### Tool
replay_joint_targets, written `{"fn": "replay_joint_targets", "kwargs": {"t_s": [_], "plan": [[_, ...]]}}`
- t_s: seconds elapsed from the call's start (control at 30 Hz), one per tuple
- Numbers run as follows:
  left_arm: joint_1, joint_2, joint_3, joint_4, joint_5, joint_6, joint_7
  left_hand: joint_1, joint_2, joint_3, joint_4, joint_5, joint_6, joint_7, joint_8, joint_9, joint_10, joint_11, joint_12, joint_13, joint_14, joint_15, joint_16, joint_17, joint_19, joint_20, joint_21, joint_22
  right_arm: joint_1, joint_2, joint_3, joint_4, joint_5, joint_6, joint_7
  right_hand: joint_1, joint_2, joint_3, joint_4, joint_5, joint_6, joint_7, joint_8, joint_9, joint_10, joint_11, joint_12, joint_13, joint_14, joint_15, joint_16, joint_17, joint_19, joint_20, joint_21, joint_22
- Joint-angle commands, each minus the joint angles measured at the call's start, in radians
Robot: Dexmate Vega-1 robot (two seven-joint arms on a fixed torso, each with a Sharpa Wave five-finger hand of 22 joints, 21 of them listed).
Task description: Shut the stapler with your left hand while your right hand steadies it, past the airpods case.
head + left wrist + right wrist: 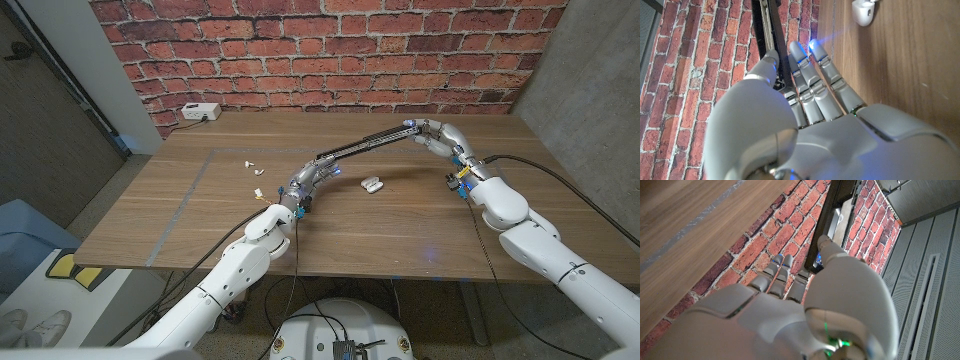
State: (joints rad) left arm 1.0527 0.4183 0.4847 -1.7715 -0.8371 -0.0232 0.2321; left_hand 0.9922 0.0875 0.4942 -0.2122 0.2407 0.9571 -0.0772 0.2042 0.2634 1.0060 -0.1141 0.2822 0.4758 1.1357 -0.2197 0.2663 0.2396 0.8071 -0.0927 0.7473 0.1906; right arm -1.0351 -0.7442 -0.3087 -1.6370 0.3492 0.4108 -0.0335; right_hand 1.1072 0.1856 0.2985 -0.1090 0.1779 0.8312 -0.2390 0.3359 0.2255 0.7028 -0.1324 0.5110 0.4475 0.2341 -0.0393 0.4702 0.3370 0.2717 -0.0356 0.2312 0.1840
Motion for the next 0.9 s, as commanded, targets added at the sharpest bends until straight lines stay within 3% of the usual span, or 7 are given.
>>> {"fn": "replay_joint_targets", "kwargs": {"t_s": [0.03, 0.4, 0.8, 0.9], "plan": [[0.006, -0.001, 0.002, -0.007, -0.001, 0.005, 0.009, 0.023, 0.025, 0.047, 0.043, 0.002, -0.001, -0.011, -0.002, 0.002, 0.072, -0.083, -0.002, 0.003, -0.007, -0.012, -0.004, 0.003, -0.004, -0.031, 0.007, 0.002, -0.002, -0.006, -0.001, 0.000, 0.009, 0.001, 0.010, 0.015, -0.001, 0.002, -0.002, 0.001, 0.039, 0.025, 0.002, 0.005, 0.083, -0.076, 0.010, 0.003, 0.014, -0.187, 0.006, 0.005, 0.012, -0.001, 0.009, 0.005], [0.021, 0.001, 0.000, -0.022, -0.004, 0.009, 0.026, -0.054, -0.035, -0.002, 0.062, -0.005, -0.039, -0.004, -0.010, -0.001, 0.034, -0.074, -0.034, -0.013, -0.052, -0.001, -0.025, -0.012, -0.007, -0.023, 0.019, -0.002, 0.000, 0.000, -0.001, 0.014, 0.028, 0.006, 0.019, 0.019, -0.001, 0.002, -0.003, 0.000, 0.039, 0.027, -0.004, 0.005, 0.088, -0.076, 0.020, 0.012, 0.031, -0.188, 0.014, 0.010, 0.018, -0.001, 0.011, 0.005], [0.032, -0.010, 0.001, -0.005, 0.005, -0.033, 0.009, -0.126, -0.059, -0.026, 0.084, -0.006, -0.084, 0.003, -0.018, -0.007, -0.005, -0.064, -0.056, -0.024, -0.092, 0.003, -0.043, -0.021, -0.019, -0.008, 0.016, -0.005, 0.006, 0.009, 0.000, 0.036, 0.054, 0.011, 0.028, 0.023, -0.002, 0.000, -0.005, 0.000, 0.037, 0.034, -0.011, 0.007, 0.095, -0.072, 0.033, 0.023, 0.043, -0.190, 0.018, 0.015, 0.022, -0.002, 0.013, 0.006], [0.038, -0.040, 0.003, 0.042, 0.022, -0.122, -0.039, -0.217, -0.079, -0.058, 0.119, -0.006, -0.100, 0.017, -0.016, -0.011, -0.018, -0.053, -0.061, -0.026, -0.107, 0.011, -0.046, -0.023, -0.018, 0.002, 0.014, -0.007, 0.007, 0.010, 0.001, 0.041, 0.063, 0.009, 0.033, 0.025, -0.002, 0.001, -0.006, 0.000, 0.037, 0.034, -0.012, 0.008, 0.098, -0.069, 0.037, 0.025, 0.044, -0.190, 0.017, 0.015, 0.022, -0.003, 0.013, 0.006]]}}
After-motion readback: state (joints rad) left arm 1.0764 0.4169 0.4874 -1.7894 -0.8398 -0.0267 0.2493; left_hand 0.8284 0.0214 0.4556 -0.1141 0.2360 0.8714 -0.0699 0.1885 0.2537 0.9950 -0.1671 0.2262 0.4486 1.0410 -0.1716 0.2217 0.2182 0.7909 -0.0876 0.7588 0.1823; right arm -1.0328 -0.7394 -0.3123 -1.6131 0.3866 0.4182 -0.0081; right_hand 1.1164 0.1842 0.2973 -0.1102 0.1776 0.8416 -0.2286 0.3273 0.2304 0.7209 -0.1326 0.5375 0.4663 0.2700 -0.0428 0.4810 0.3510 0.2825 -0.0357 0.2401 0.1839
